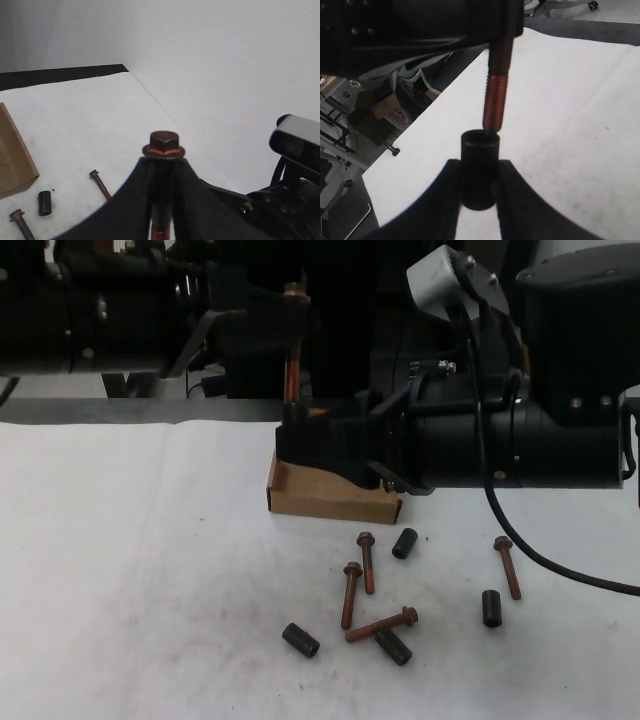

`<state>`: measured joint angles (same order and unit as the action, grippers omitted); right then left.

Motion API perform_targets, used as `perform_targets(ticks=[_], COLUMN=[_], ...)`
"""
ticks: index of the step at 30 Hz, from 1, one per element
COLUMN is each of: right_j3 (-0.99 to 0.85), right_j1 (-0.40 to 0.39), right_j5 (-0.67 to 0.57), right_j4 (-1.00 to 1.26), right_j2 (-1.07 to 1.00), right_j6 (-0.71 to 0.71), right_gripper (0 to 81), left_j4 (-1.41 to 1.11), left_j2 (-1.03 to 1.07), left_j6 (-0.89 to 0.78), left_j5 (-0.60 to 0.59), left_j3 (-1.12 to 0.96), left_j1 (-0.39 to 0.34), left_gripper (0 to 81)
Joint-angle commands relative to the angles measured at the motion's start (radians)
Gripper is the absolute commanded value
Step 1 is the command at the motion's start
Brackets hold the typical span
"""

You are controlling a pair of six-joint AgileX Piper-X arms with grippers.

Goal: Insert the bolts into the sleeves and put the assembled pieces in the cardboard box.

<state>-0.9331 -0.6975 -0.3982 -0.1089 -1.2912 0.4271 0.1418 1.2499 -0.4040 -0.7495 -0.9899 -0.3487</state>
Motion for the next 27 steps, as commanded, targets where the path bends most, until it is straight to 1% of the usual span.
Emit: perform_targets(ticks=[1, 11, 16, 27], right_j3=[-0.021, -0.024, -0.024, -0.024], right_j1=[0.004, 0.004, 0.006, 0.006], right_j5=[0.009, 0.045, 0.045, 0.045], right_j4=[0.025, 0.025, 0.025, 0.025], right_j2=[0.001, 0.001, 0.001, 0.001], right_j6=[0.001, 0.001, -0.004, -0.007], right_gripper=[0.3, 0.3, 0.3, 0.3], left_j4=[0.000, 0.003, 0.003, 0.015], left_j2=[-0.012, -0.012, -0.013, -0.013], left_j6=[0.000, -0.039, -0.044, -0.047], left_j5=[-0.008, -0.008, -0.032, -0.038], left_j3=[-0.001, -0.001, -0.001, -0.001], left_j1=[-0.002, -0.002, -0.002, -0.002], left_gripper=[0.8, 0.8, 0.8, 0.8])
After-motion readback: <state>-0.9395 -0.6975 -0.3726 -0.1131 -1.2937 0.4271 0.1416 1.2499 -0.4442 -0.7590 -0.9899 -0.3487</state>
